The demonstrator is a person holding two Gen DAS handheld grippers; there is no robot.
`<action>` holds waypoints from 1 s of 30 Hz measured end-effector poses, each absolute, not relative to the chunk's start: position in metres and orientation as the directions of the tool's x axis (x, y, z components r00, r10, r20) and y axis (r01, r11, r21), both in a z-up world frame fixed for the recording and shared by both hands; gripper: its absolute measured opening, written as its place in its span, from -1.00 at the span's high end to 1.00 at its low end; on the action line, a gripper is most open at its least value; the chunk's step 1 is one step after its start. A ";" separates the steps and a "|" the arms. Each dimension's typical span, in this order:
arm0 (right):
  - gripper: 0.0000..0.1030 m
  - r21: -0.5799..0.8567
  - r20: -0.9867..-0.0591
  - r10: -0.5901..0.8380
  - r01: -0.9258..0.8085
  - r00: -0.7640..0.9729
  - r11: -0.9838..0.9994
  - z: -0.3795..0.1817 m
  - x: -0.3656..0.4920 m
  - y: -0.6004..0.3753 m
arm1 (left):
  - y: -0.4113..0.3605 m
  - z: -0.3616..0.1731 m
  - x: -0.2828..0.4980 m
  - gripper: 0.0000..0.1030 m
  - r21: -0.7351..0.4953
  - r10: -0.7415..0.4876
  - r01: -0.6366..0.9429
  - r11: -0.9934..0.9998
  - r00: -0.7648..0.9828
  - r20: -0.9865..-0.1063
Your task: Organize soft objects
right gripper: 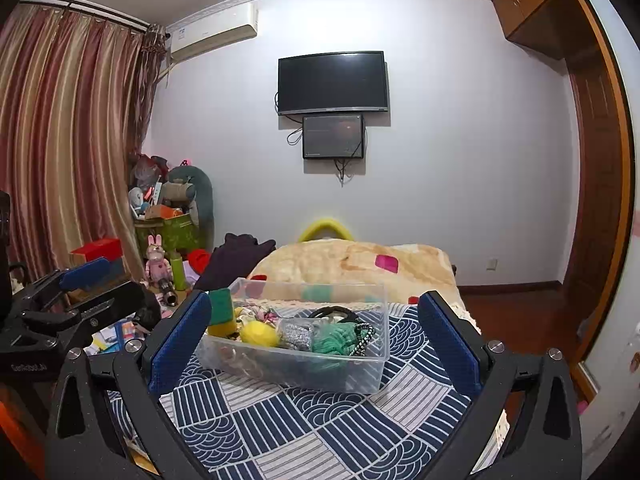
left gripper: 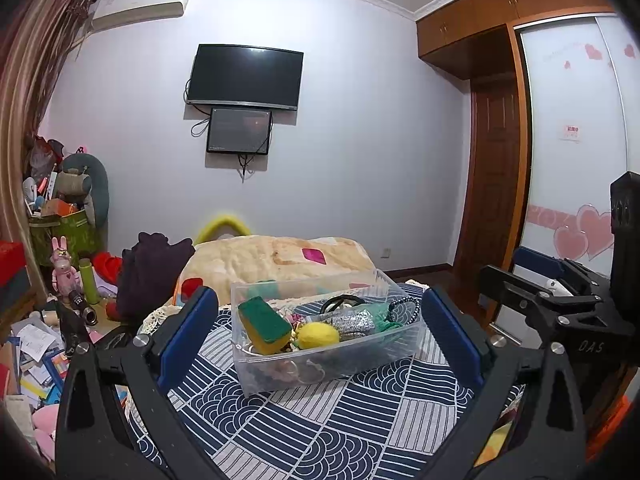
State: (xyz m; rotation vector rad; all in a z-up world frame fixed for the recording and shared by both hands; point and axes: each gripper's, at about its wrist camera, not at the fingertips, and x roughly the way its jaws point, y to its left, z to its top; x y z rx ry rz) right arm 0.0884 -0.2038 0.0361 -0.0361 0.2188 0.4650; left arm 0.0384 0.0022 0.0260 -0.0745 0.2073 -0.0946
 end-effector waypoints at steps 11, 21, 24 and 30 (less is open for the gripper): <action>-1.00 0.018 -0.220 0.439 -0.446 0.871 0.895 0.036 0.087 -0.204 | 0.003 0.025 0.040 -1.00 -0.103 -0.129 0.110 0.989 0.970 -0.208; -1.00 0.022 -0.225 0.435 -0.442 0.872 0.897 0.034 0.086 -0.202 | 0.004 0.022 0.042 -1.00 -0.124 -0.128 0.104 0.987 0.970 -0.209; -1.00 0.024 -0.228 0.438 -0.445 0.870 0.895 0.033 0.086 -0.202 | 0.004 0.022 0.041 -1.00 -0.122 -0.130 0.106 0.987 0.969 -0.209; -1.00 0.025 -0.232 0.439 -0.446 0.868 0.895 0.032 0.086 -0.201 | 0.003 0.022 0.042 -1.00 -0.127 -0.142 0.117 0.985 0.966 -0.217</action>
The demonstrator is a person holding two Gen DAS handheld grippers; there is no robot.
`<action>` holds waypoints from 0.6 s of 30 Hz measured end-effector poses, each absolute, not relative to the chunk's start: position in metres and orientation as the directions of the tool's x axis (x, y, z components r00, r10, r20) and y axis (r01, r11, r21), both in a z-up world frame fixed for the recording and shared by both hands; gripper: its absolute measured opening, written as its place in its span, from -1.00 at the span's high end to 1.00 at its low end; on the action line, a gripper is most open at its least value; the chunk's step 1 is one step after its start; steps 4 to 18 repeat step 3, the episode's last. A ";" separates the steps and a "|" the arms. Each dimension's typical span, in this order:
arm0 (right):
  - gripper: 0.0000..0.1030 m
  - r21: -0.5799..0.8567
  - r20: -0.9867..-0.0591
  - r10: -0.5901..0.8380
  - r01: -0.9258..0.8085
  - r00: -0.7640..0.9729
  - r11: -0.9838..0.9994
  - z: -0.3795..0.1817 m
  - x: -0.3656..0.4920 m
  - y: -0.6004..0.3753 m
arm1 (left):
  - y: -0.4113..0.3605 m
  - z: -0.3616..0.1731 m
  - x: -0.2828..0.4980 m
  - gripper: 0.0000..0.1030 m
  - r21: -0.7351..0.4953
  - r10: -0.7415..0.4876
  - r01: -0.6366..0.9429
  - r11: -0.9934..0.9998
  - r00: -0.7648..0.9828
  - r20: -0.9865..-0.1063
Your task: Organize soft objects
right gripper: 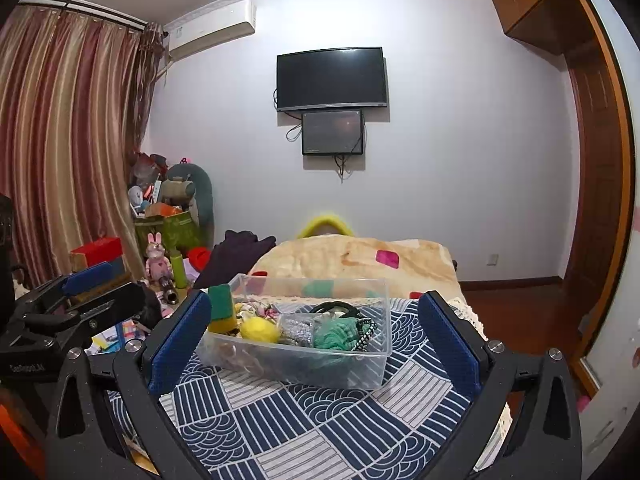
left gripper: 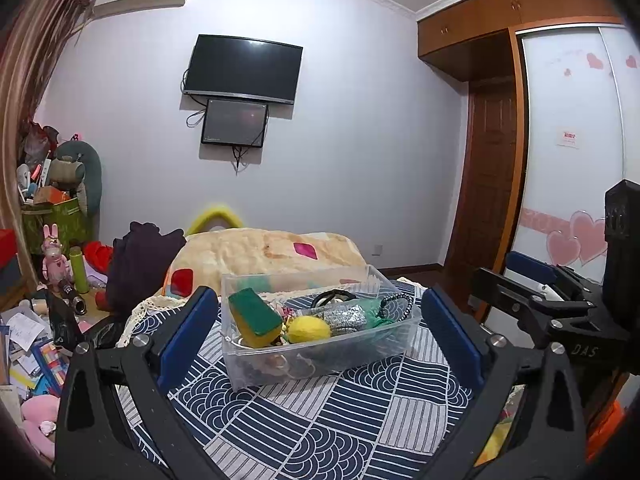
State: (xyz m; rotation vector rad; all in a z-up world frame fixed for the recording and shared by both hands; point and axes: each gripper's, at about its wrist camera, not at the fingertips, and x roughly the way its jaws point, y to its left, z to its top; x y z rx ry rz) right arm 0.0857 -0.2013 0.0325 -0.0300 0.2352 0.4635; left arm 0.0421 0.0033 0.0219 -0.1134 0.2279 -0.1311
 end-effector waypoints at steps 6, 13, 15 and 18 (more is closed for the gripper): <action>-1.00 0.026 -0.233 0.440 -0.446 0.867 0.894 0.032 0.086 -0.201 | 0.003 0.022 0.042 -1.00 -0.132 -0.149 0.122 0.984 0.964 -0.221; -1.00 0.026 -0.233 0.440 -0.446 0.867 0.894 0.032 0.086 -0.201 | 0.003 0.022 0.042 -1.00 -0.132 -0.149 0.122 0.984 0.964 -0.221; -1.00 0.026 -0.233 0.440 -0.446 0.867 0.894 0.032 0.086 -0.201 | 0.003 0.022 0.042 -1.00 -0.132 -0.149 0.122 0.984 0.964 -0.221; -1.00 0.026 -0.233 0.440 -0.446 0.867 0.894 0.032 0.086 -0.201 | 0.003 0.022 0.042 -1.00 -0.132 -0.149 0.122 0.984 0.964 -0.221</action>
